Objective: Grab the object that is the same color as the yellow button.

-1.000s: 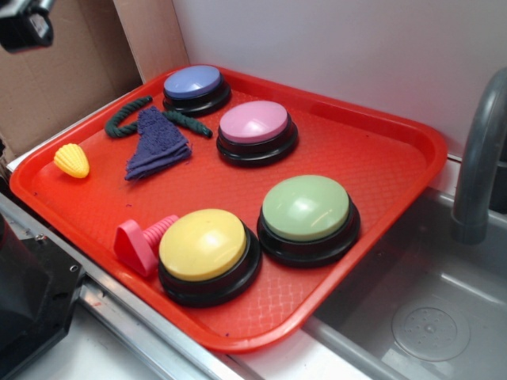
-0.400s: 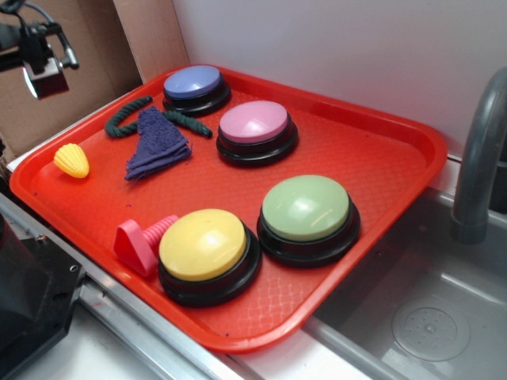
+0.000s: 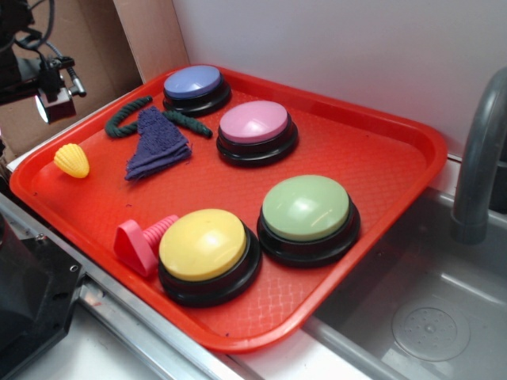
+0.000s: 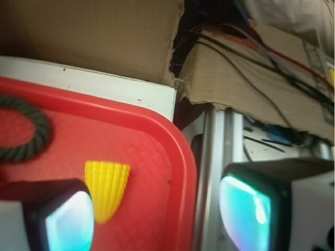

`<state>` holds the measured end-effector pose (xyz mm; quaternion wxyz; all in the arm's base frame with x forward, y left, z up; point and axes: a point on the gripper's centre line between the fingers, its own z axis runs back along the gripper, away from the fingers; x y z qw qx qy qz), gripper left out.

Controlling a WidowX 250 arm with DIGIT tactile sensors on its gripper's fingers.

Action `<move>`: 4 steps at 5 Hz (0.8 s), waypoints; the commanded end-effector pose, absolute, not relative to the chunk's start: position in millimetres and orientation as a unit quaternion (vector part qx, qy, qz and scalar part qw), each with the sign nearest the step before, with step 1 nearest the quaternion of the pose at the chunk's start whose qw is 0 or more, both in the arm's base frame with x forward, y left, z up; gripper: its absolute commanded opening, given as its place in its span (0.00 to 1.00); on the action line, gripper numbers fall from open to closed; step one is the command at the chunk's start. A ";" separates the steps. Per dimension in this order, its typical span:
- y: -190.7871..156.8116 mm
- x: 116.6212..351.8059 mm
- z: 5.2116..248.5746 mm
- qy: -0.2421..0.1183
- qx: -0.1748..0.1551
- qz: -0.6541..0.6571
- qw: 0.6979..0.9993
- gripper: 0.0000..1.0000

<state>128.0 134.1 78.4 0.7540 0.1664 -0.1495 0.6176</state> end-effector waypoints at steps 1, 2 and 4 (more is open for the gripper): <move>142.7 144.5 49.5 -0.177 0.150 0.614 0.755 1.00; 139.8 153.1 41.5 -0.172 0.132 0.604 0.767 1.00; 143.6 158.1 25.3 -0.159 0.126 0.595 0.777 1.00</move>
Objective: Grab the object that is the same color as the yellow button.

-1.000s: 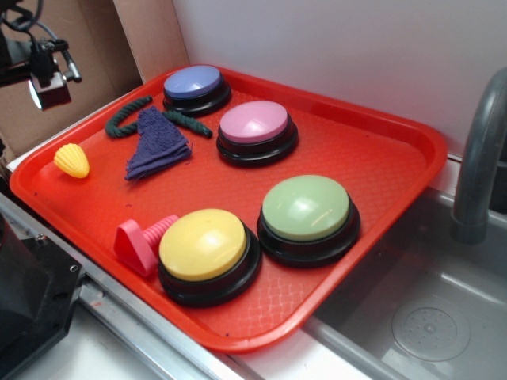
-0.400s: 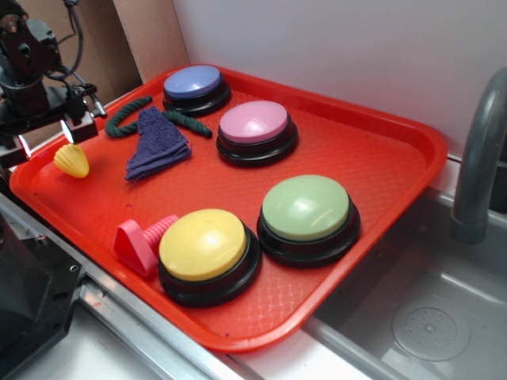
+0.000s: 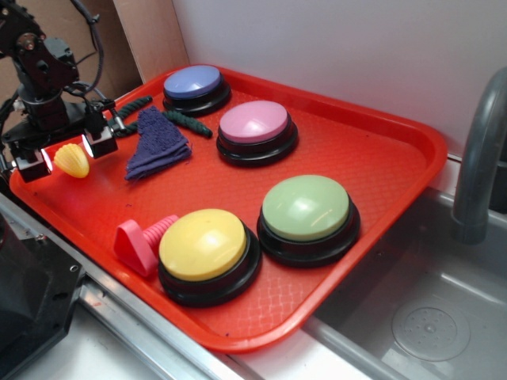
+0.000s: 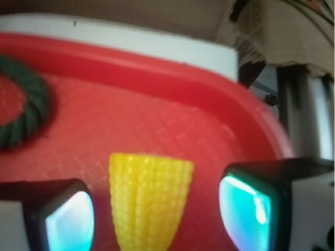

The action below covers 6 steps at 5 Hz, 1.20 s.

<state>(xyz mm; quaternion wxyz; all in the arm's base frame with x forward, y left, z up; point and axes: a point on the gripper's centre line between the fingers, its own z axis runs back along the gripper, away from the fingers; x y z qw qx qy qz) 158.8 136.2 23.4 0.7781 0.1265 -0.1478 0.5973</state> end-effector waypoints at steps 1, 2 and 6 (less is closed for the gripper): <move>146.5 156.7 21.2 -0.160 0.121 0.598 0.776 1.00; 148.5 154.2 24.0 -0.170 0.103 0.605 0.771 0.00; 117.7 163.4 117.5 -0.088 0.021 0.379 0.921 0.00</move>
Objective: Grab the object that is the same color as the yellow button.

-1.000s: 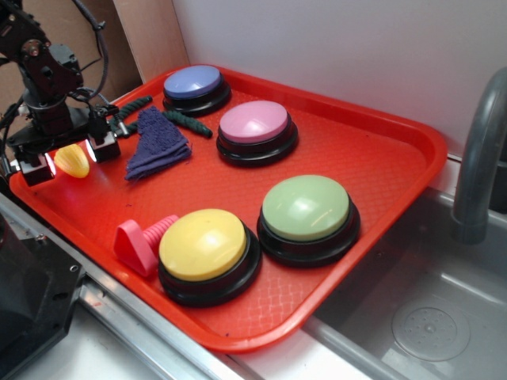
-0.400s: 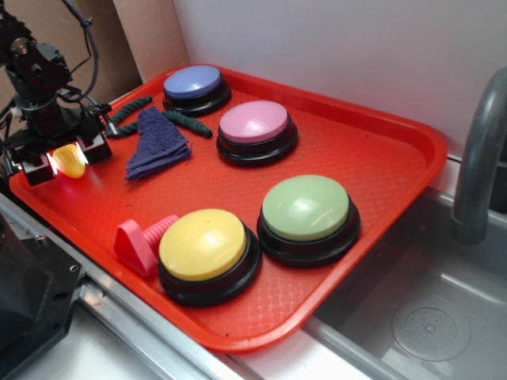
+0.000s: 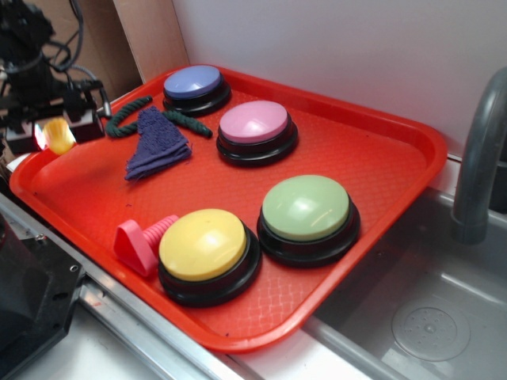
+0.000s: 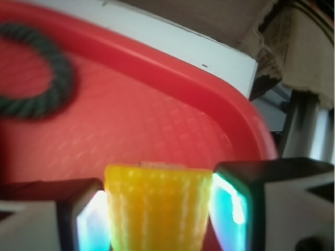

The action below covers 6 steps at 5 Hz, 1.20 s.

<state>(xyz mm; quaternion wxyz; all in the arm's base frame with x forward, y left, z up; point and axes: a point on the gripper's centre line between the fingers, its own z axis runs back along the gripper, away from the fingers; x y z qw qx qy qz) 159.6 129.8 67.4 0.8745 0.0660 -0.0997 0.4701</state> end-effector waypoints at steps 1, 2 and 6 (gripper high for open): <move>92.2 168.8 149.6 -0.087 -0.010 0.291 0.953 0.00; 59.9 169.0 183.7 -0.098 -0.021 0.219 0.970 0.00; 7.6 151.4 206.3 -0.125 -0.027 0.172 0.977 0.00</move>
